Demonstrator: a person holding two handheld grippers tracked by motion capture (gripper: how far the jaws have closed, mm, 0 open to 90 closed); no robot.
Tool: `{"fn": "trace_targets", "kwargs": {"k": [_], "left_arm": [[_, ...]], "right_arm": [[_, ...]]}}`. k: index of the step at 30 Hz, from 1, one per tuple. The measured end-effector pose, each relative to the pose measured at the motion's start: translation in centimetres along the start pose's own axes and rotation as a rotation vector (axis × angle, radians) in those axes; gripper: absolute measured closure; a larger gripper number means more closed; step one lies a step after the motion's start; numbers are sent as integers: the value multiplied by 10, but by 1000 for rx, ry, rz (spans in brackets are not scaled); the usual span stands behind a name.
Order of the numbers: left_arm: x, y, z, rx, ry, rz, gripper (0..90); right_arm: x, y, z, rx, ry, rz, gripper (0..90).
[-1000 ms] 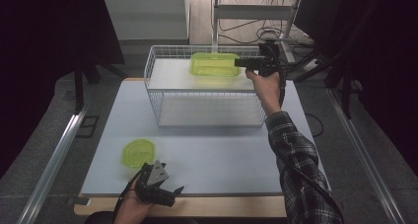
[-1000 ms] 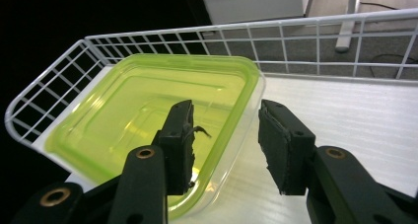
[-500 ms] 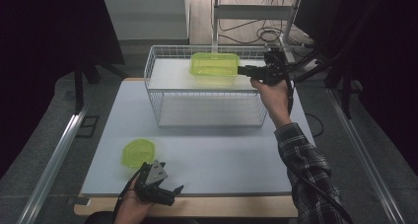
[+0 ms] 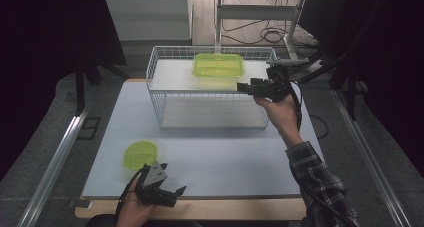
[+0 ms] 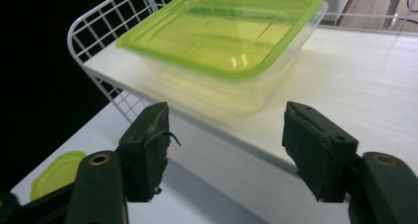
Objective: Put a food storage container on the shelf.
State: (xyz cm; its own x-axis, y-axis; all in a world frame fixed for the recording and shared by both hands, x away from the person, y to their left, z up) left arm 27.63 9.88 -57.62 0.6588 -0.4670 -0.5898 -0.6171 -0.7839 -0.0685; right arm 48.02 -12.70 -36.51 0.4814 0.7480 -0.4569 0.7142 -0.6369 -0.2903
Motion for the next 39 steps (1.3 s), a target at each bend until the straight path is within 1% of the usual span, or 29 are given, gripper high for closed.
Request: {"fn": "trace_targets", "kwargs": {"k": [2,3,4,5,6,7,8,9,11,13,15,17,18,20,21,22,24,25,26,27,28,30,31,32,33,34,36,37,39], "left_arm": [[0,-1,0,-1,4,-6,37],[0,-1,0,2,6,-8,38],[0,-2,-1,2,8,-9,38],[0,-2,-1,2,12,-9,38],[0,-2,-1,2,12,-9,38],[0,-3,-1,1,13,-9,37],[0,-3,-1,0,14,-10,37],[0,-3,-1,0,15,-11,36],[0,-3,-1,-4,15,-11,36],[0,-3,0,-1,9,-11,36],[1,-3,0,-6,6,-10,36],[1,-3,0,-7,5,-10,36],[0,-3,0,-8,5,-10,36],[0,-3,-1,-10,4,-8,36],[0,-2,-1,-10,3,-10,36],[0,-2,0,-11,2,-10,35],[0,-2,0,-11,-1,-13,35],[0,-2,0,-11,-2,-13,34],[0,-3,0,-11,-3,-14,34],[-1,-3,-1,-13,-4,-17,34],[-1,-3,-1,-13,-4,-17,34],[-1,-4,-1,-15,-4,-18,33],[-1,-4,-1,-16,-5,-18,33],[-1,-4,-1,-17,-6,-18,33],[-1,-4,0,-16,-9,-20,33],[-1,-4,0,-16,-9,-20,33],[-1,-3,0,-15,-11,-20,33],[-1,-3,0,-17,-13,-20,33],[0,-3,0,-18,-15,-20,34]], "right_arm": [[-1,-4,7,-13,-10,-4,305],[-2,-7,13,-28,-21,-7,289],[-2,-7,13,-28,-21,-7,289],[-2,-10,20,-40,-32,-7,267],[-2,-10,20,-40,-32,-7,267],[-3,-13,26,-52,-31,-13,247],[-3,-13,26,-52,-31,-13,247],[-4,-16,32,-64,-34,-19,221],[-5,-17,35,-66,-34,-21,210],[-7,-21,45,-78,-44,-35,173],[-7,-22,49,-83,-48,-39,164],[-8,-26,55,-95,-46,-57,134],[-9,-28,63,-111,-55,-55,124],[-10,-30,71,-132,-70,-59,108],[-10,-30,71,-132,-70,-59,108],[-10,-32,79,-137,-81,-62,96],[-10,-32,83,-144,-83,-68,87],[-10,-32,91,-156,-97,-63,80],[-10,-32,91,-156,-97,-63,80],[-11,-32,99,-161,-96,-62,69],[-11,-32,99,-161,-96,-62,69],[-12,-31,106,-161,-101,-63,63],[-13,-31,114,-152,-106,-62,54],[-13,-31,114,-152,-106,-62,54],[-13,-29,122,-151,-109,-62,51],[-13,-29,122,-151,-109,-62,51],[-13,-27,134,-144,-111,-58,50],[-13,-27,134,-144,-111,-58,50],[-14,-25,146,-138,-115,-48,50]]}}
Point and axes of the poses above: each handheld gripper's, and its own axes: x roughly forward along the jaws, z roughly out of its underside, y roughly to its right, the point moved 9 cm from there along x, roughly forward along the jaws, and after that the axes turned 7 degrees about -z, right-handed, at the moved point
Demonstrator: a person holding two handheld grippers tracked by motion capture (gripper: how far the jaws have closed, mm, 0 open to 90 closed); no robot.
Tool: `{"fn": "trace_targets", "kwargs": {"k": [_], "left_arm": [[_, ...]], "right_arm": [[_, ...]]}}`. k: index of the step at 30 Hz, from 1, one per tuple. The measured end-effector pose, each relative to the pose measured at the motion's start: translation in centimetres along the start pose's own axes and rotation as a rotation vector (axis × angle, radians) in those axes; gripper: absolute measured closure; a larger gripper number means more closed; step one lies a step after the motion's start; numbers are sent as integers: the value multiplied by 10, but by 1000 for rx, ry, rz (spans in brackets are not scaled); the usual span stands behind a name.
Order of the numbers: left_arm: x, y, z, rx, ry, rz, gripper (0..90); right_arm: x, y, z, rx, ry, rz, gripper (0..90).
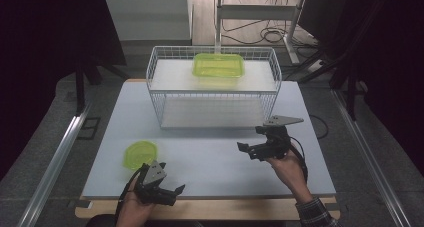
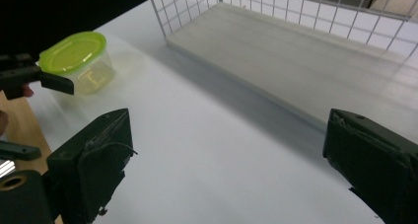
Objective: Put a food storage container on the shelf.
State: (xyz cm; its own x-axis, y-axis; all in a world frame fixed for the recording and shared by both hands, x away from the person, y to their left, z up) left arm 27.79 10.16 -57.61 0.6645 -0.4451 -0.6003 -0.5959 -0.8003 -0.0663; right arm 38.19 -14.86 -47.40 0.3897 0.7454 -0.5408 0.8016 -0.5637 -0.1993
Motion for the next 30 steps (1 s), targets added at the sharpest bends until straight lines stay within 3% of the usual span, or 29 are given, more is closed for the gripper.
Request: {"fn": "trace_targets", "kwargs": {"k": [7,23,30], "left_arm": [[1,1,1,2,-13,0,34],[4,1,4,19,-26,-3,33],[4,1,4,7,-23,-3,29]], "right_arm": [[1,2,20,18,14,11,50],[9,1,72,-10,-49,48,48],[13,1,91,7,-92,42,44]]}}
Point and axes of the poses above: each handheld gripper's, and its own axes: x roughly forward along the jaws, z roughly out of its underside, y roughly to its right, the point moved 9 cm from there along x, roughly forward along the jaws, and after that the axes turned 7 degrees about -z, right-handed, at the moved point
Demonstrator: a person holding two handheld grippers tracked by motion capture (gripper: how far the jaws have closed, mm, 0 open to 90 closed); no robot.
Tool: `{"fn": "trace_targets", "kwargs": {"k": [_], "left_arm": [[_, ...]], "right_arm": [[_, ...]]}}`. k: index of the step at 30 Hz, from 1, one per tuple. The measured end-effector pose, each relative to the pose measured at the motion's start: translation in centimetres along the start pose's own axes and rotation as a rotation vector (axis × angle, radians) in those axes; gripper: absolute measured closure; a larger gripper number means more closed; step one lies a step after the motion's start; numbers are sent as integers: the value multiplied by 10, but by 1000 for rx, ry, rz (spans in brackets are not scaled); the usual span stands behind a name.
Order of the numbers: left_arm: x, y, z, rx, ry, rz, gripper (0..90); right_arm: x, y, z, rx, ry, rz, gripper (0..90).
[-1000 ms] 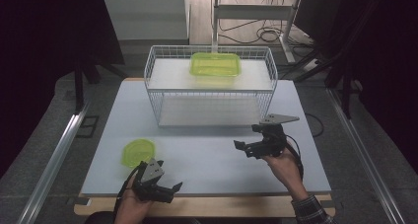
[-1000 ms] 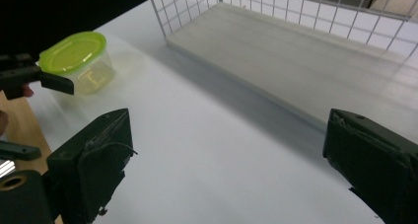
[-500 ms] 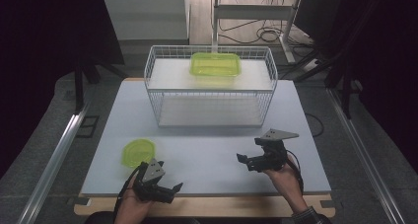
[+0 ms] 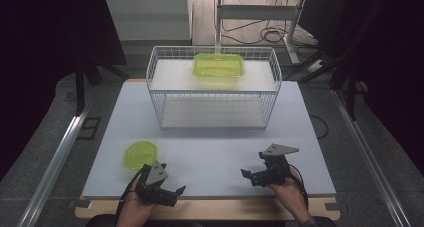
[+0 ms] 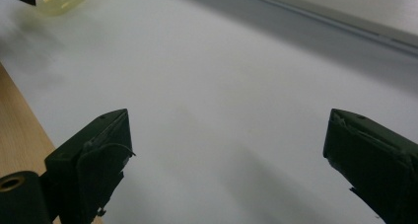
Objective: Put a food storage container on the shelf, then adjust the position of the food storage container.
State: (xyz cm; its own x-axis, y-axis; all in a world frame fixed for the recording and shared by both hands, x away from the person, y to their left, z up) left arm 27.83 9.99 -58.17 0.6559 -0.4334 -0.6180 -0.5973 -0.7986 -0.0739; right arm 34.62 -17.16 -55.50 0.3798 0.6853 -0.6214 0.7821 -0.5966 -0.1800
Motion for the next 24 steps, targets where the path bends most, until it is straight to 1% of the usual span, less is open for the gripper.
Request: {"fn": "trace_targets", "kwargs": {"k": [3,5,6,7,8,10,11,12,13,14,15,16,17,19,20,21,22,23,24], "left_arm": [[0,-1,-1,-8,-8,-2,24],[-1,-3,-4,-17,-2,-1,22],[-3,-6,-8,-28,7,1,39],[-3,-6,-8,-28,7,1,50],[-4,-8,-10,-29,7,-8,50],[-6,-14,-13,-20,6,-21,97],[-8,-17,-16,-21,9,-26,178],[-10,-21,-18,-24,16,-25,178],[-13,-25,-21,-34,26,-16,237],[-15,-28,-24,-49,38,2,312],[-16,-32,-26,-69,47,11,381],[-19,-42,-27,-90,56,4,512],[-19,-42,-27,-90,56,4,573],[-21,-50,-27,-98,55,-15,677],[-22,-55,-27,-99,54,-29,677],[-23,-60,-27,-101,52,-44,722],[-24,-71,-27,-110,48,-74,801],[-24,-71,-27,-110,48,-74,840],[-26,-83,-27,-129,50,-101,870]], "right_arm": [[0,2,1,2,-2,6,45],[0,4,1,5,1,9,45],[0,5,2,12,1,12,45],[0,5,2,12,1,12,45],[0,6,2,14,0,13,45],[0,6,3,19,-3,11,45],[1,7,3,17,-6,11,45],[1,7,3,17,-6,11,45],[1,6,3,15,-5,10,46],[1,6,3,11,-6,10,46],[2,6,3,10,-5,11,46],[2,6,3,9,-3,10,46],[2,6,3,9,-3,10,46],[2,7,3,9,-3,10,46],[2,7,4,10,-4,10,47],[2,7,4,10,-5,9,47],[3,7,4,10,-7,10,48],[3,7,4,10,-7,10,48],[3,7,4,7,-6,10,49]]}}
Point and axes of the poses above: each handheld gripper's, and its own axes: x roughly forward along the jaws, z roughly out of its underside, y roughly to its right, the point moved 9 cm from there along x, roughly forward along the jaws, and after that the axes turned 7 degrees about -z, right-handed, at the moved point
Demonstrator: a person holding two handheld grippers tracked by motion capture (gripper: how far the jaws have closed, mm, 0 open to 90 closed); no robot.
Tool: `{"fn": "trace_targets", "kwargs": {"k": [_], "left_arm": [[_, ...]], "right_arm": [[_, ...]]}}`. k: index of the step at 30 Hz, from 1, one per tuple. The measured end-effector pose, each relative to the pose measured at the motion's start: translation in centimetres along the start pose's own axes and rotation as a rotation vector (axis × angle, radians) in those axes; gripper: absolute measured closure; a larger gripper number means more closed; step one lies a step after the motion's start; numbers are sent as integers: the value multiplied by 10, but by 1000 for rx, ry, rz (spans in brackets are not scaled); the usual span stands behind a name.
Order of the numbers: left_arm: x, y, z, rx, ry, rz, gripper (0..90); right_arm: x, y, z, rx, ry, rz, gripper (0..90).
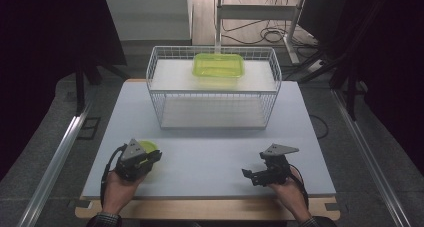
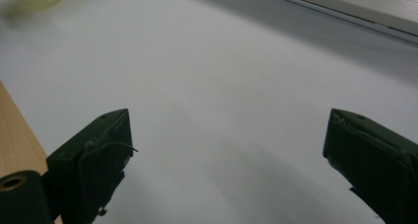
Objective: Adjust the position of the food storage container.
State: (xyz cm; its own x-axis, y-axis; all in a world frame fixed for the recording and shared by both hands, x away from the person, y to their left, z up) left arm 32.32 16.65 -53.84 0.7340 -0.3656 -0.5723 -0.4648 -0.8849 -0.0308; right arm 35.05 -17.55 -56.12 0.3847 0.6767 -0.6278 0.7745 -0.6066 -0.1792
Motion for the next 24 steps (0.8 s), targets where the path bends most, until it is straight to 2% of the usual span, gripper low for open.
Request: {"fn": "trace_targets", "kwargs": {"k": [1,2,3,6,7,8,9,11,12,13,14,17,18,24], "left_arm": [[0,0,0,0,0,0,889],[-2,-13,0,-28,7,-30,895],[-2,-13,0,-28,7,-30,896],[-7,-32,3,-70,16,-63,896],[-9,-39,5,-84,19,-80,896],[-13,-51,9,-107,25,-110,896],[-13,-51,9,-107,25,-110,896],[-17,-63,13,-124,27,-146,896],[-20,-73,17,-144,28,-177,896],[-20,-73,17,-144,28,-177,896],[-22,-81,22,-156,26,-203,896],[-22,-88,27,-172,18,-224,896],[-21,-93,34,-181,-1,-240,897],[-15,-98,45,-183,-37,-271,897]], "right_arm": [[0,0,0,0,0,0,49],[0,-1,0,0,-2,-1,51],[0,-1,0,0,-2,-1,51],[2,-1,1,-3,-7,-6,54],[3,-1,2,-2,-11,-9,55],[4,-2,3,-4,-19,-15,57],[4,-2,3,-4,-19,-15,57],[6,-3,4,-12,-24,-17,58],[6,-3,4,-15,-25,-17,58],[6,-3,4,-15,-25,-17,58],[6,-3,5,-17,-29,-16,59],[6,-3,5,-16,-29,-16,60],[6,-3,5,-15,-30,-14,61],[7,-3,7,-21,-40,-13,62]]}}
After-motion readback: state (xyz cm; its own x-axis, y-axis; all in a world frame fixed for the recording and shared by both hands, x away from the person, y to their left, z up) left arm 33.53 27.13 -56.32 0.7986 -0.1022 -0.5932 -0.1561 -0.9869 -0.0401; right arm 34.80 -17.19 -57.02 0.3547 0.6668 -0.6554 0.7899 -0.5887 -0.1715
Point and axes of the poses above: each handheld gripper's, and its own axes: x roughly forward along the jaws, z roughly out of its underside, y roughly to its right, the point moved 9 cm from there along x, roughly forward along the jaws, and after that the axes turned 7 degrees about -z, right-handed, at the moved point
